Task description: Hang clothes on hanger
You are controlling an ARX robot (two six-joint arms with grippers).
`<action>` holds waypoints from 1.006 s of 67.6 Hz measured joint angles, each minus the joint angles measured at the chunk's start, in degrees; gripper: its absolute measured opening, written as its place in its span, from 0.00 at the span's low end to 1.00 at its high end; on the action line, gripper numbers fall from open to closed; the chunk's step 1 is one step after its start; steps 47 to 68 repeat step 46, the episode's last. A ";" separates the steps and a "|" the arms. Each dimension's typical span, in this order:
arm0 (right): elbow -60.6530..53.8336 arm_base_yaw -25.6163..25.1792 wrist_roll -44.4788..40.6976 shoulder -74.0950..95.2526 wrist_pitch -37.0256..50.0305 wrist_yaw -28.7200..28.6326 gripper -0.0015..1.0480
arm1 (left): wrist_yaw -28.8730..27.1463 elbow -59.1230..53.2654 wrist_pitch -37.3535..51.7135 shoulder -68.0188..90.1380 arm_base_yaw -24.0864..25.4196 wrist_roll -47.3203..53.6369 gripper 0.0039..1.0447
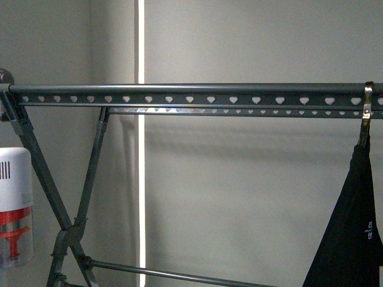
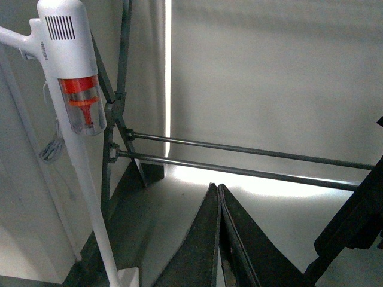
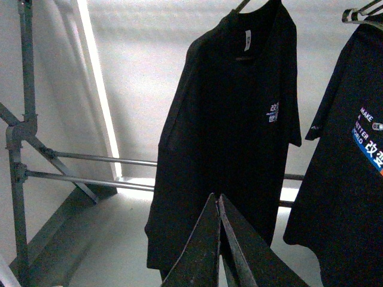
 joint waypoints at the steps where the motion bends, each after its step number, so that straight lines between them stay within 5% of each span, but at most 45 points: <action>1: -0.13 0.00 0.00 -0.24 -0.09 -0.02 0.02 | -0.07 0.00 -1.64 -1.42 0.00 0.02 0.03; 5: -0.79 0.00 0.02 -1.42 -0.59 0.00 0.02 | 0.04 0.00 -9.14 -7.89 0.00 0.00 0.03; 18: -2.12 0.02 0.00 -9.86 -9.07 -0.02 0.02 | 0.00 0.00 -9.70 -9.31 0.00 0.00 0.03; 38: -4.11 0.02 0.00 -13.16 -9.20 -0.02 0.02 | 0.02 0.00 -9.75 -9.42 0.00 0.00 0.03; 46: -4.11 0.02 -0.09 -13.16 -9.20 -0.02 0.21 | 0.02 0.00 -9.73 -9.42 0.00 0.00 0.17; 68: -4.11 0.02 -0.09 -13.16 -9.20 -0.02 0.21 | 0.02 0.00 -9.73 -9.42 0.00 0.00 0.17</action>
